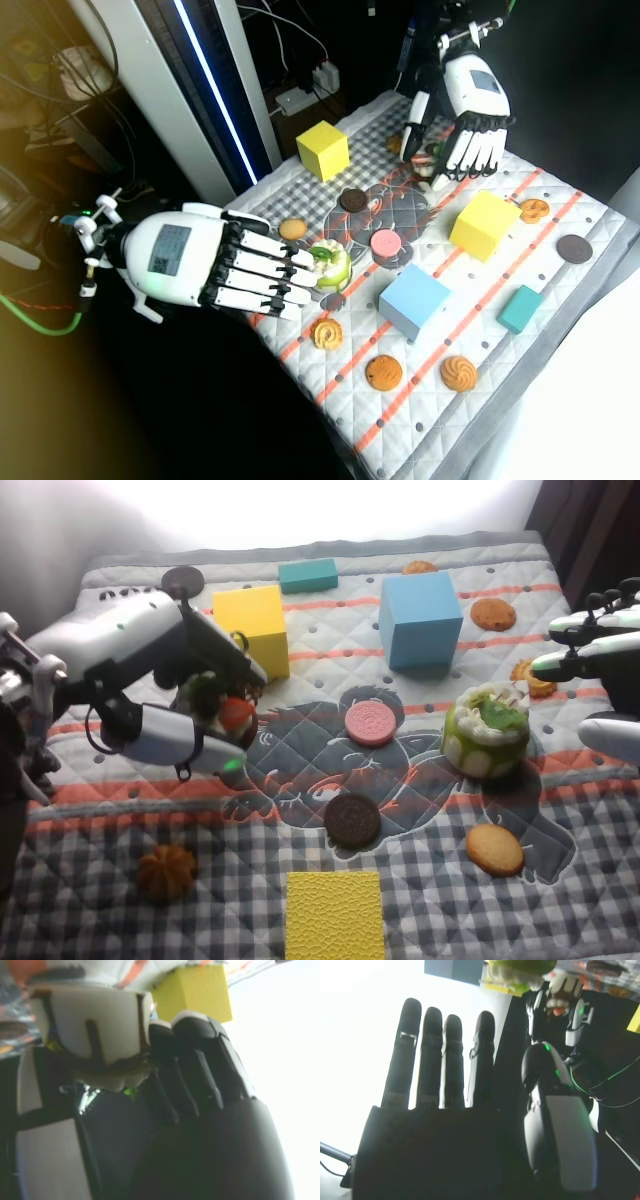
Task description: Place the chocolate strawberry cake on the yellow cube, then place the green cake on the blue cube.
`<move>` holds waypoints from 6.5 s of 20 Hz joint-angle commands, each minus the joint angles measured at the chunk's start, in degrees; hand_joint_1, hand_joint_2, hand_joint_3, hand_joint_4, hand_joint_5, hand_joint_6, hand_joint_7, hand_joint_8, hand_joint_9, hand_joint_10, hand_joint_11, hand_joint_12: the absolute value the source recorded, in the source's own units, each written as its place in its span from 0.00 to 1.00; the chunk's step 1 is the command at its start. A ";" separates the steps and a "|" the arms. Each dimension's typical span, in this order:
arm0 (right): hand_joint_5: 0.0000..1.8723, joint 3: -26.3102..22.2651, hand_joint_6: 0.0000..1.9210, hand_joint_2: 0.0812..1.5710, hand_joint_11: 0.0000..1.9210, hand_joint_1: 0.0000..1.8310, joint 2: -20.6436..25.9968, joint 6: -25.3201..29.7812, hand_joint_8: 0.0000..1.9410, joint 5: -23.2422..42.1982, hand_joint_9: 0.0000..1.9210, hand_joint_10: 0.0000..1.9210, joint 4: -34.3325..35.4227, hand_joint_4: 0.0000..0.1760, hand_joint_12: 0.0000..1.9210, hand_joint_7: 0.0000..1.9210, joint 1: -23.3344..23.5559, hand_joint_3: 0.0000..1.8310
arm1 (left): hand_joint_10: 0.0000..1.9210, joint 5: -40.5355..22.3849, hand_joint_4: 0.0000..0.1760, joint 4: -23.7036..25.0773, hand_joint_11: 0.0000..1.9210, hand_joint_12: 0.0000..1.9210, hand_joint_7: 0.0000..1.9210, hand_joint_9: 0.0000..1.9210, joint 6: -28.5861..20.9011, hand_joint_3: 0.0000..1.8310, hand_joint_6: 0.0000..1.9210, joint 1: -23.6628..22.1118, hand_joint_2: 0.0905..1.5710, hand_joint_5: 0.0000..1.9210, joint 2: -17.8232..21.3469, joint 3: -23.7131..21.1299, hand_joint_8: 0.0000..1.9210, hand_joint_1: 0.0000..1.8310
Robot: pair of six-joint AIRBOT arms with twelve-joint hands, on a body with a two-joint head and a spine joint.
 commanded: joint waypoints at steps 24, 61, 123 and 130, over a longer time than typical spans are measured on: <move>0.38 2.09 0.00 0.80 0.18 0.25 -2.76 0.46 0.00 6.97 0.26 0.00 0.63 0.19 0.21 0.26 1.89 0.00 | 0.43 -5.62 0.00 -7.38 0.38 0.74 0.61 0.58 -3.61 0.00 0.21 -12.61 0.63 0.63 -11.16 18.07 0.44 0.70; 0.38 2.05 0.00 0.80 0.04 0.21 -3.29 1.80 0.00 7.13 0.22 0.00 0.52 0.37 0.42 0.25 1.45 0.00 | 0.50 -4.24 0.23 -9.80 0.21 0.83 0.38 0.34 -8.22 0.00 0.00 -7.44 0.54 0.26 -12.89 20.10 0.15 0.45; 0.48 21.63 0.59 0.71 0.45 0.74 -20.02 0.77 0.52 -16.09 0.51 0.60 -2.62 0.00 0.48 0.44 32.11 0.00 | 0.00 -35.32 0.73 -0.09 0.00 0.00 0.00 0.00 -20.20 0.00 0.00 21.01 0.47 0.00 10.77 -9.87 0.00 0.47; 0.49 23.32 0.54 0.69 0.49 0.74 -21.56 0.52 0.51 -18.47 0.54 0.57 -1.93 0.00 0.59 0.46 32.52 0.00 | 0.00 -35.28 0.88 0.04 0.00 0.00 0.00 0.00 -20.42 0.00 0.00 21.02 0.46 0.00 10.89 -9.88 0.00 0.44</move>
